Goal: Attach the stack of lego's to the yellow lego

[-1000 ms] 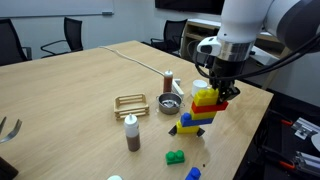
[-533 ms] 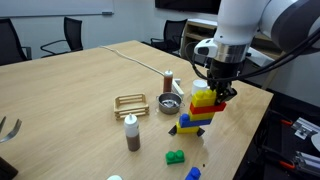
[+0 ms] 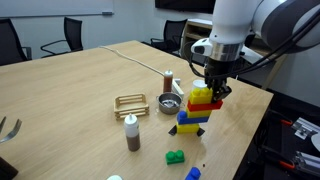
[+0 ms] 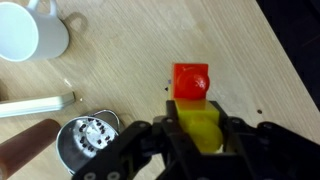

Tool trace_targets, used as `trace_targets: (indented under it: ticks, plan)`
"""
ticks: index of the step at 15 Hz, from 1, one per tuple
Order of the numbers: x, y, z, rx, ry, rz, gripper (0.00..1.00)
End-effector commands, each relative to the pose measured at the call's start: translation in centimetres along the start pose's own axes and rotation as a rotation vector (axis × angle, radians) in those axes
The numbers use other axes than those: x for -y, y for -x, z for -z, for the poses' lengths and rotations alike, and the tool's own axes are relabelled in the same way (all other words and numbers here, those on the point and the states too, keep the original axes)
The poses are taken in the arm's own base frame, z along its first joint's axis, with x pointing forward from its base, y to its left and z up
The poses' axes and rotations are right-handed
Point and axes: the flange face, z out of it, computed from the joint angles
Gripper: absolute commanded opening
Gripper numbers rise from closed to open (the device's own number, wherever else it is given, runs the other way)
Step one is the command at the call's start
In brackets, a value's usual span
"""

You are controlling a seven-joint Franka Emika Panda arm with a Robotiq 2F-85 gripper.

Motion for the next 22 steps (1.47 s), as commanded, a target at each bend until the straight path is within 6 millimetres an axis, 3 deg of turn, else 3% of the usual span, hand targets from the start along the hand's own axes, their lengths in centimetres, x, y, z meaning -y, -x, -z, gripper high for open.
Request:
trace_targets:
  ticks: [1, 13, 20, 21, 22]
  plan:
    - [-0.5, -0.2, -0.3, -0.010, -0.022, -0.007, 0.11]
    - [-0.5, -0.4, -2.7, 0.000, -0.074, -0.014, 0.11]
    - [-1.9, -0.8, -3.4, 0.012, -0.124, 0.024, 0.11]
    - [-2.0, -0.8, -3.2, 0.009, -0.129, 0.028, 0.44]
    - [-2.1, -0.9, -3.0, 0.003, -0.136, 0.030, 0.62]
